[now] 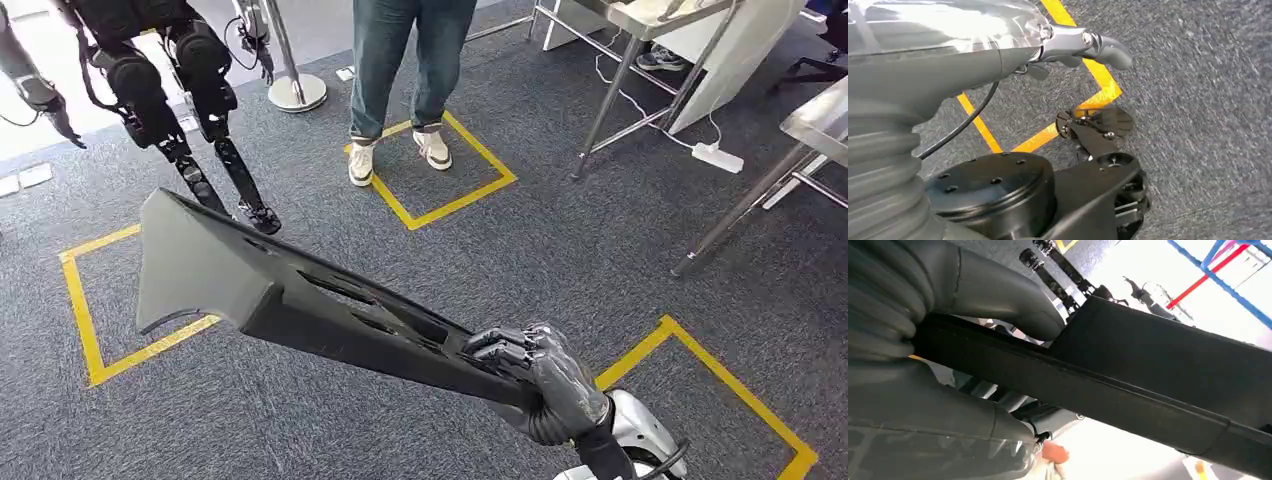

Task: Take the parts from the cabinet and place them on the table.

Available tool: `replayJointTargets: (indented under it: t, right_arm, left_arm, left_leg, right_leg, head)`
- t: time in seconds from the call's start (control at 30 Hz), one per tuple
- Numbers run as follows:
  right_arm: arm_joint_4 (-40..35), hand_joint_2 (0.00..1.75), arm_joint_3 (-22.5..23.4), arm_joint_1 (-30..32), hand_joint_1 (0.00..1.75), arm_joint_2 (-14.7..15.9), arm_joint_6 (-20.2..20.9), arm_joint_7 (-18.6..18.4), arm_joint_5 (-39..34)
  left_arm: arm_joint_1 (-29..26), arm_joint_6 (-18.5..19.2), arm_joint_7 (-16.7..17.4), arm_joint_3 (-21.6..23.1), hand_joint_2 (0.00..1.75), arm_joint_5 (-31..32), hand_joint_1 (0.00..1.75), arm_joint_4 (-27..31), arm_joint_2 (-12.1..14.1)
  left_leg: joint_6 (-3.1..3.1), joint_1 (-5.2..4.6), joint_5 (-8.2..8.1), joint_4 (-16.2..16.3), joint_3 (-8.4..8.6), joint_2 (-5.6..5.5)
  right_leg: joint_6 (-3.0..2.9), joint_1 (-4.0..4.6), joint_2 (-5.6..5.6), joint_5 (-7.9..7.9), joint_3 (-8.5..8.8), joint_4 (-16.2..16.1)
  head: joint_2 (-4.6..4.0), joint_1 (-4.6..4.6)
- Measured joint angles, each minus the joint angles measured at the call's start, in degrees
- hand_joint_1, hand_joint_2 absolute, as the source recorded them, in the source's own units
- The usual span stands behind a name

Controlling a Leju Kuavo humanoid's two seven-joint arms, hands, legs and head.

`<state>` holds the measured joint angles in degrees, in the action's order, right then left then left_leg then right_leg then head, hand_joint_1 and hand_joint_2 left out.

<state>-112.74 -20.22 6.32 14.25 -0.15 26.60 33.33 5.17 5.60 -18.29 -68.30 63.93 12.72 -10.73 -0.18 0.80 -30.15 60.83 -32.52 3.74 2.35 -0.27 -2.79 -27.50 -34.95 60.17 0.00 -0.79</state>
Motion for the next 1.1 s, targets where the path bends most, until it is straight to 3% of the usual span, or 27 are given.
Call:
replayJointTargets:
  t: [0.13,0.17,0.2,0.23,0.3,0.33,0.37,0.43,0.47,0.5,0.53,0.63,0.67,0.7,0.73,0.8,0.83,0.87,0.9,0.97,1.0,1.03,1.1]
  right_arm:
    - [-0.06,1.75,-0.11,0.29,1.75,-0.02,-0.04,-0.11,0.26]
    - [-0.26,1.75,-0.2,0.39,1.75,-0.02,-0.11,-0.11,0.31]
    - [-0.44,1.75,-0.28,0.48,1.75,-0.02,-0.29,-0.07,0.35]
    - [-0.53,1.75,-0.35,0.52,1.75,-0.02,-0.42,-0.07,0.44]
    - [-0.59,1.75,-0.52,1.09,1.75,-0.02,-0.61,0.04,0.7]
    - [-0.63,1.75,-0.59,1.46,1.75,-0.02,-0.68,0.09,0.76]
    - [-0.68,1.75,-0.66,1.76,1.75,-0.02,-0.85,0.09,0.87]
    - [-0.77,1.75,-0.66,2.15,1.75,-0.02,-1.16,0.09,0.87]
    - [-0.87,1.75,-0.68,2.32,1.75,-0.02,-1.16,0.09,0.87]
    - [-1.0,1.75,-0.66,2.4,1.75,0.0,-1.22,0.11,0.87]
    - [-1.12,1.75,-0.68,2.31,1.75,0.02,-1.27,0.11,0.9]
    - [-1.6,1.75,-0.81,2.88,1.75,0.02,-1.42,0.13,0.98]
    - [-1.73,1.75,-0.81,3.03,1.75,0.15,-1.42,0.13,0.98]
    - [-1.86,1.75,-0.83,3.06,1.75,0.2,-1.44,0.15,0.98]
    - [-2.01,1.75,-0.85,2.92,1.75,0.28,-1.46,0.18,0.98]
    - [-2.1,1.75,-0.87,2.99,1.75,0.31,-1.57,0.17,0.96]
    - [-2.1,1.75,-0.87,3.05,1.75,0.33,-1.57,0.17,0.96]
    - [-2.1,1.75,-0.87,3.06,1.75,0.37,-1.6,0.17,0.94]
    - [-2.12,1.75,-0.87,3.06,1.75,0.44,-1.62,0.18,0.94]
    - [-2.14,1.75,-0.81,3.06,1.75,0.5,-1.71,0.17,0.94]
    - [-2.21,1.75,-0.79,3.05,1.75,0.59,-1.79,0.17,0.94]
    - [-2.27,1.75,-0.74,2.94,1.75,0.68,-1.81,0.17,0.92]
    - [-2.47,1.75,-0.7,3.07,1.75,0.79,-1.88,0.13,0.85]
  left_arm:
    - [0.12,0.2,-0.2,0.02,1.75,0.2,0.0,0.0,0.02]
    - [0.21,0.24,-0.26,0.02,1.75,0.28,0.0,0.0,0.02]
    - [0.28,0.26,-0.35,0.02,1.75,0.35,0.0,0.0,0.02]
    - [0.27,0.28,-0.39,0.02,1.75,0.35,0.0,0.0,0.02]
    - [-0.01,0.31,-0.52,0.02,1.75,0.35,0.0,0.0,0.02]
    - [-0.16,0.31,-0.52,0.02,1.75,0.35,0.0,0.0,0.02]
    - [-0.23,0.26,-0.55,0.02,1.75,0.35,0.0,0.0,0.02]
    - [-0.18,0.18,-0.68,0.02,1.75,0.37,0.0,0.0,0.02]
    - [-0.19,0.15,-0.7,0.02,1.75,0.37,0.0,0.0,0.09]
    - [-0.25,0.13,-0.72,0.02,1.75,0.37,0.0,0.0,0.11]
    - [-0.24,0.13,-0.74,0.02,1.75,0.39,0.0,-0.02,0.11]
    - [-0.21,-0.15,-0.74,0.02,1.75,0.42,0.0,-0.02,0.2]
    - [-0.05,-0.2,-0.83,0.02,1.75,0.44,0.0,0.0,0.2]
    - [-0.01,-0.2,-0.96,0.02,1.75,0.44,0.0,0.02,0.22]
    - [-0.04,-0.17,-1.12,0.02,1.75,0.44,0.0,0.0,0.22]
    - [-0.3,-0.18,-1.14,0.02,1.75,0.59,0.0,0.0,0.22]
    - [-0.31,-0.15,-1.18,0.02,1.75,0.61,0.0,0.0,0.22]
    - [-0.27,-0.15,-1.2,0.02,1.75,0.61,0.0,0.0,0.22]
    - [-0.22,-0.13,-1.25,0.02,1.75,0.63,0.0,0.0,0.22]
    - [-0.13,0.0,-1.31,0.02,1.75,0.68,0.0,0.0,0.22]
    - [-0.12,0.07,-1.31,0.04,1.75,0.68,0.0,0.0,0.22]
    - [-0.11,0.18,-1.33,0.07,1.75,0.68,0.0,-0.02,0.22]
    - [-0.11,0.24,-1.31,0.04,1.75,0.7,0.0,-0.02,0.22]
  left_leg:
    - [-1.03,-0.34,-0.14,-0.61,0.81,1.36]
    - [-1.5,-0.05,-0.65,-0.44,1.01,0.82]
    - [-1.51,-0.01,-1.71,1.2,0.59,-1.17]
    - [-1.48,0.03,-3.8,4.93,-1.03,-2.51]
    - [-1.54,-0.11,-7.73,14.52,-5.58,-3.55]
    - [-1.52,-0.1,-8.2,17.4,-7.15,-3.58]
    - [-1.49,-0.1,-7.3,17.44,-7.45,-3.58]
    - [-1.47,0.06,-2.24,9.96,-4.55,-3.78]
    - [-1.51,0.27,0.54,4.47,-2.23,-4.82]
    - [-1.57,0.65,0.95,1.53,-0.93,-7.41]
    - [-1.53,0.75,0.52,0.41,-0.76,-8.24]
    - [-0.59,0.09,0.49,0.72,-0.75,-7.0]
    - [-0.12,0.49,0.74,0.28,-0.67,-6.19]
    - [0.17,0.51,0.78,0.17,-0.57,-5.74]
    - [0.43,0.47,0.7,0.16,-0.54,-5.07]
    - [0.65,0.38,0.54,0.17,-0.55,-3.57]
    - [0.73,0.37,0.45,0.18,-0.56,-2.82]
    - [0.74,0.37,0.37,0.18,-0.5,-2.16]
    - [0.7,0.37,0.22,0.18,-0.39,-1.59]
    - [0.52,0.42,-0.11,0.18,0.07,-0.62]
    - [0.27,0.38,-0.34,0.17,0.37,-0.25]
    - [-0.05,0.02,-0.54,0.17,0.45,0.08]
    - [-0.45,-0.17,-0.68,-0.11,0.72,0.83]
  right_leg:
    - [-0.93,0.5,1.45,0.03,-0.02,-0.41]
    - [-1.44,-0.37,1.82,0.21,0.47,-0.85]
    - [-1.84,-0.36,2.12,0.11,0.7,-0.87]
    - [-2.36,-0.35,2.34,-0.02,0.9,-0.86]
    - [-2.66,-0.27,3.28,-0.2,1.15,-0.84]
    - [-2.7,-0.22,3.81,-0.24,1.24,-0.82]
    - [-2.69,-0.22,4.46,-0.28,1.37,-0.81]
    - [-2.46,-0.39,5.87,-0.48,1.72,-0.74]
    - [-2.12,-0.5,6.53,-0.7,1.92,-0.59]
    - [-1.74,-0.59,6.99,-0.94,1.83,-0.39]
    - [-1.44,-0.19,7.58,-1.08,1.58,0.26]
    - [-0.54,-0.74,8.78,-0.59,1.29,-0.62]
    - [-0.35,-0.71,8.53,-0.77,1.23,-0.49]
    - [-0.22,-0.44,6.1,-1.38,0.92,0.31]
    - [-0.08,-0.38,4.56,-3.08,-0.46,3.0]
    - [-0.02,-0.43,3.91,-7.15,-4.99,11.95]
    - [0.01,-0.44,3.84,-8.14,-7.03,15.72]
    - [0.07,-0.45,3.78,-7.82,-7.81,16.84]
    - [0.16,-0.45,3.71,-6.4,-7.25,15.41]
    - [0.07,-0.44,3.0,-1.17,-3.1,6.64]
    - [-0.05,-0.37,1.35,1.11,-0.52,1.43]
    - [-0.09,0.32,-0.22,-0.1,0.18,-0.05]
    - [-0.63,0.45,0.52,0.05,-0.08,-0.27]
  head:
    - [0.0,0.04]
    - [0.0,0.07]
    - [0.0,0.09]
    - [0.0,0.11]
    - [0.0,0.11]
    - [0.0,0.11]
    - [0.0,0.11]
    - [0.0,0.11]
    - [0.0,0.11]
    - [0.0,0.11]
    - [0.0,0.11]
    - [0.0,0.04]
    - [0.0,0.04]
    - [0.0,-0.02]
    - [0.0,-0.04]
    - [0.0,-0.04]
    - [0.0,-0.04]
    - [0.0,-0.04]
    - [0.0,-0.04]
    - [0.0,-0.04]
    - [0.0,-0.04]
    - [0.0,-0.07]
    - [0.0,0.04]
